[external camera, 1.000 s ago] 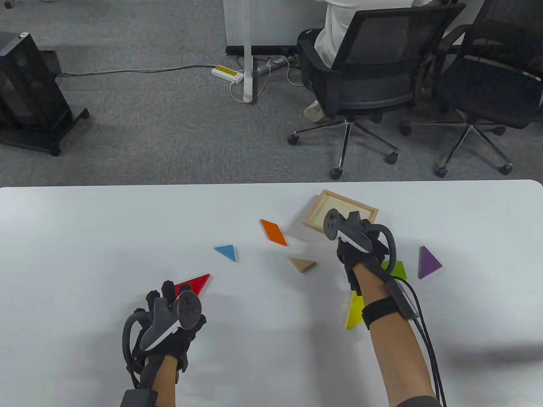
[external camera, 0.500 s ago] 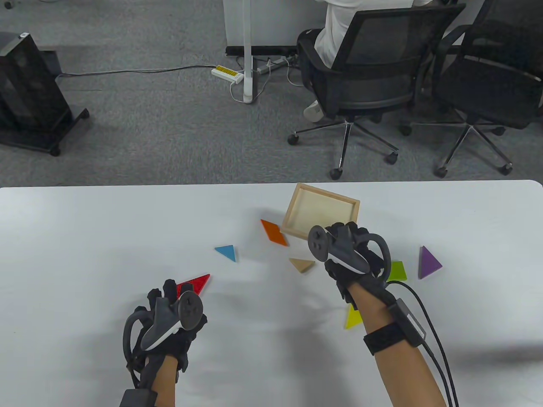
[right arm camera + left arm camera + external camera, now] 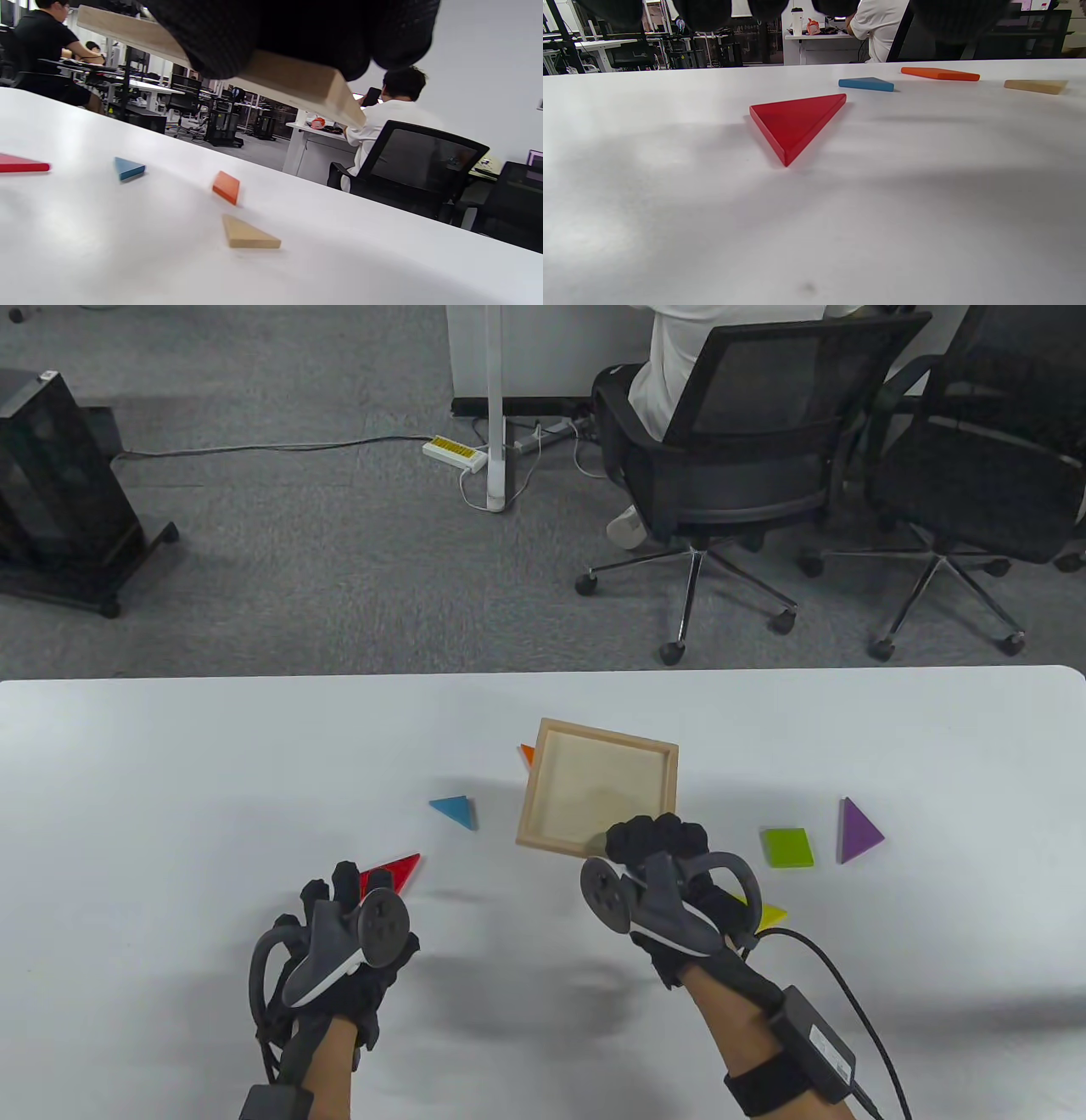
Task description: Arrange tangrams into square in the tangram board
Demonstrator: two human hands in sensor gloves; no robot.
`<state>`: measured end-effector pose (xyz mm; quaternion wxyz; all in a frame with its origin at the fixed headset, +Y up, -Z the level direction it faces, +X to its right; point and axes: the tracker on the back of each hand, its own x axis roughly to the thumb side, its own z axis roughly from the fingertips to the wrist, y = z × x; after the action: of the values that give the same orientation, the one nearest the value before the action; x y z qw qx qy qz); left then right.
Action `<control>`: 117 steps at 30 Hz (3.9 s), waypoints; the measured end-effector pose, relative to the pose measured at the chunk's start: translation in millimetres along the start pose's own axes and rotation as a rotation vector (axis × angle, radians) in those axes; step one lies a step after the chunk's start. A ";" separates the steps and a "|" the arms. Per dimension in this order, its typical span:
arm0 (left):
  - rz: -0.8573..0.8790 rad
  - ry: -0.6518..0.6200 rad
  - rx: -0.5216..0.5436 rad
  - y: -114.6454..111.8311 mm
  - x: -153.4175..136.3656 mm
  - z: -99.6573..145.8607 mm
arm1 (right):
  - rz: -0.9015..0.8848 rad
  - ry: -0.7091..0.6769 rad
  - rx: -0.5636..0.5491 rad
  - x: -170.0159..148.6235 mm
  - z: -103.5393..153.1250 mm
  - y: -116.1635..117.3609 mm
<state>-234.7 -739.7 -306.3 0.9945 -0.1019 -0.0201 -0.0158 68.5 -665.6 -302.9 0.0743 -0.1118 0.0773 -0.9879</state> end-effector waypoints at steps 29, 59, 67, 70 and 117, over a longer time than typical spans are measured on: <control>-0.008 -0.022 -0.021 0.0 3.8 -4.9 | 0.074 -0.186 0.118 65.7 52.6 69.5; -0.020 -0.032 -0.048 -3.6 9.3 -7.0 | 0.050 -0.165 0.216 67.8 48.2 88.8; 0.003 -0.040 -0.041 -1.1 8.5 -7.1 | -0.015 -0.155 0.242 60.2 45.1 80.1; 0.010 -0.049 -0.029 2.8 8.3 -7.2 | -0.044 -0.142 0.230 54.5 43.8 72.7; -0.145 0.199 -0.428 -26.8 -13.4 -113.1 | -0.169 -0.032 0.195 8.2 34.1 53.0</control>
<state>-244.9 -788.6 -412.1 0.9436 -0.3065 0.0742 -0.1010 75.4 -723.3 -277.3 0.0027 -0.1257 -0.0302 -0.9916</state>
